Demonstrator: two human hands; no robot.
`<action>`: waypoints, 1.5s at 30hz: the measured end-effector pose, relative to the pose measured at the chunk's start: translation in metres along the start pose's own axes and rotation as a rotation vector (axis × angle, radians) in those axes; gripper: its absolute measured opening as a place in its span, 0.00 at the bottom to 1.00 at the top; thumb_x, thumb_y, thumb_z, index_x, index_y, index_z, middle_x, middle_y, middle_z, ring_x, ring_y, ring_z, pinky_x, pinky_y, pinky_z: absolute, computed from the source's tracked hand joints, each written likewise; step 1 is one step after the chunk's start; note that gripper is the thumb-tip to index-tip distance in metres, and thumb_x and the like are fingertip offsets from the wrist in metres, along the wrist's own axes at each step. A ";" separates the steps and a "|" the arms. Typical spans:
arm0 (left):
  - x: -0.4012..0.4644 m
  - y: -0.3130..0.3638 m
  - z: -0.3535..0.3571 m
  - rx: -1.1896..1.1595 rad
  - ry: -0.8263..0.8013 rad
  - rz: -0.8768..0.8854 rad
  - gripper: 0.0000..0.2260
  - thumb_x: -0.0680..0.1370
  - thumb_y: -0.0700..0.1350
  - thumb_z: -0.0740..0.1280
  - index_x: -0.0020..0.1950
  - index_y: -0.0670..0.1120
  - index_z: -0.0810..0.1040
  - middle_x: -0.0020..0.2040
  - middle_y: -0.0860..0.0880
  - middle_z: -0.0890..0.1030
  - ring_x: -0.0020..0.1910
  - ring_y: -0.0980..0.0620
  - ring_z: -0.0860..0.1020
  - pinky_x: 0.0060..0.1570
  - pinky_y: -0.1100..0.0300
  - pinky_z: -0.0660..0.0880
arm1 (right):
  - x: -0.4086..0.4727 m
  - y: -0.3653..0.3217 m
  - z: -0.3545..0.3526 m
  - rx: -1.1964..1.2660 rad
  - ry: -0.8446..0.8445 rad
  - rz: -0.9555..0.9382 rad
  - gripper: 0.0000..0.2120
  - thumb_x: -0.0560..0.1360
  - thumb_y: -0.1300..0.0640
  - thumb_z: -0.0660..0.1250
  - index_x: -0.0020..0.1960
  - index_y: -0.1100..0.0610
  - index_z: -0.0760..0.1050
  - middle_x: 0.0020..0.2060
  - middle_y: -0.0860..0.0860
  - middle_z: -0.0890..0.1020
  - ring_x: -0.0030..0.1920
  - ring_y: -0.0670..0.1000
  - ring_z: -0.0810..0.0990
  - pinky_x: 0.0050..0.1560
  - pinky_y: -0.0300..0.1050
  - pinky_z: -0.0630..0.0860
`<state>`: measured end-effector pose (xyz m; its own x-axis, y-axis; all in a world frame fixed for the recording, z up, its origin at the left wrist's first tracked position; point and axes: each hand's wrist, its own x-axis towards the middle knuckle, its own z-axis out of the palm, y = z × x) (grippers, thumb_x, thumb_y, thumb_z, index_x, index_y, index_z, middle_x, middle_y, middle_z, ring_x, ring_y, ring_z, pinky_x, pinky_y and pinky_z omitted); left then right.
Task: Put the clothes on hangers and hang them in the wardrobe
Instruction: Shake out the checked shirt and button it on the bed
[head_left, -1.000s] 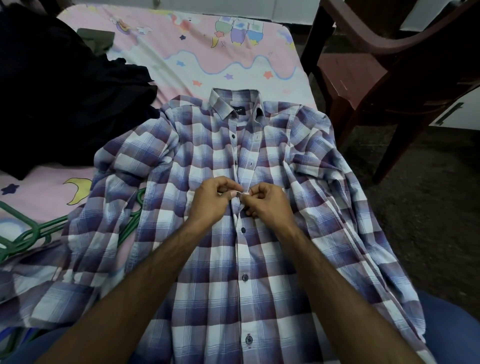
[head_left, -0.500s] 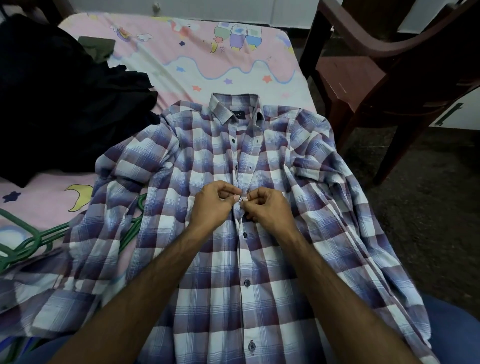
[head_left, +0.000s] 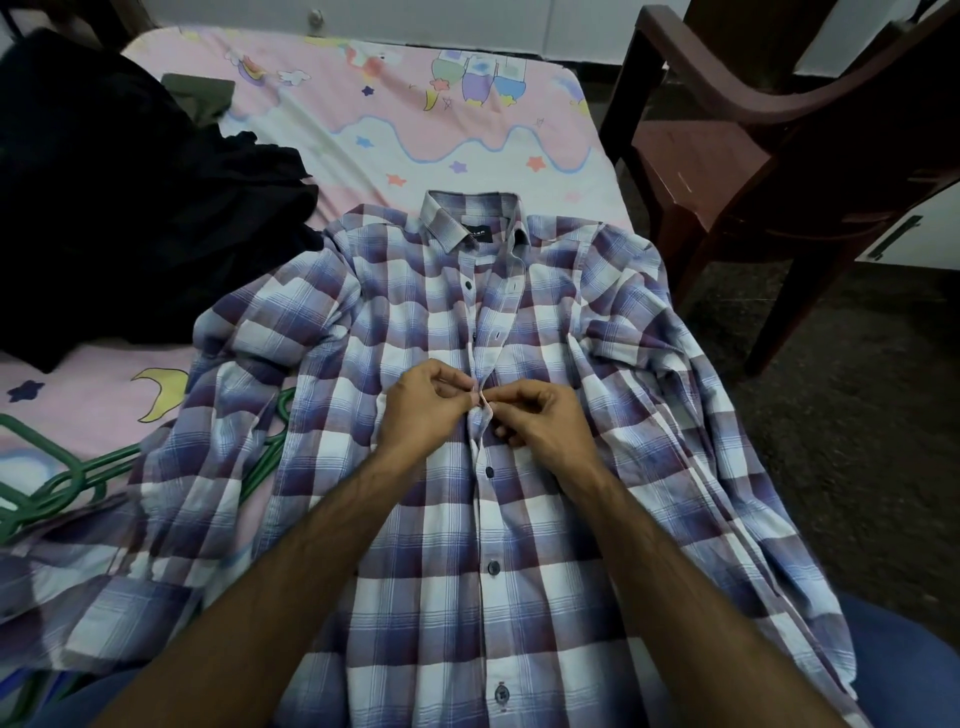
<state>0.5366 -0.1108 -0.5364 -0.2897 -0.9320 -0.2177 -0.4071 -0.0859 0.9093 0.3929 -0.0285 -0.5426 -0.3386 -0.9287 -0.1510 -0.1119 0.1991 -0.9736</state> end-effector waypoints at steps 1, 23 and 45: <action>0.000 0.001 -0.001 -0.010 0.000 -0.013 0.07 0.72 0.43 0.78 0.45 0.50 0.81 0.40 0.51 0.85 0.42 0.54 0.83 0.43 0.59 0.77 | 0.000 0.000 0.002 0.003 0.019 -0.008 0.04 0.76 0.62 0.73 0.50 0.58 0.86 0.37 0.54 0.86 0.35 0.48 0.82 0.35 0.38 0.77; -0.008 -0.002 0.001 0.131 0.022 0.180 0.08 0.76 0.44 0.72 0.52 0.54 0.78 0.36 0.53 0.83 0.36 0.61 0.80 0.37 0.60 0.75 | -0.010 0.012 0.023 -0.513 0.290 -0.178 0.11 0.73 0.38 0.70 0.49 0.44 0.81 0.38 0.37 0.84 0.41 0.39 0.82 0.41 0.47 0.82; 0.005 -0.005 -0.007 0.182 -0.039 0.279 0.11 0.79 0.41 0.68 0.57 0.53 0.71 0.41 0.54 0.81 0.39 0.62 0.78 0.40 0.62 0.74 | 0.014 -0.020 0.006 -0.071 0.145 0.117 0.07 0.78 0.62 0.62 0.51 0.53 0.76 0.38 0.53 0.85 0.31 0.53 0.84 0.35 0.53 0.83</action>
<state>0.5435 -0.1180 -0.5397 -0.4432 -0.8963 0.0145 -0.4545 0.2387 0.8582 0.3960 -0.0471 -0.5262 -0.4840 -0.8440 -0.2311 -0.1280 0.3296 -0.9354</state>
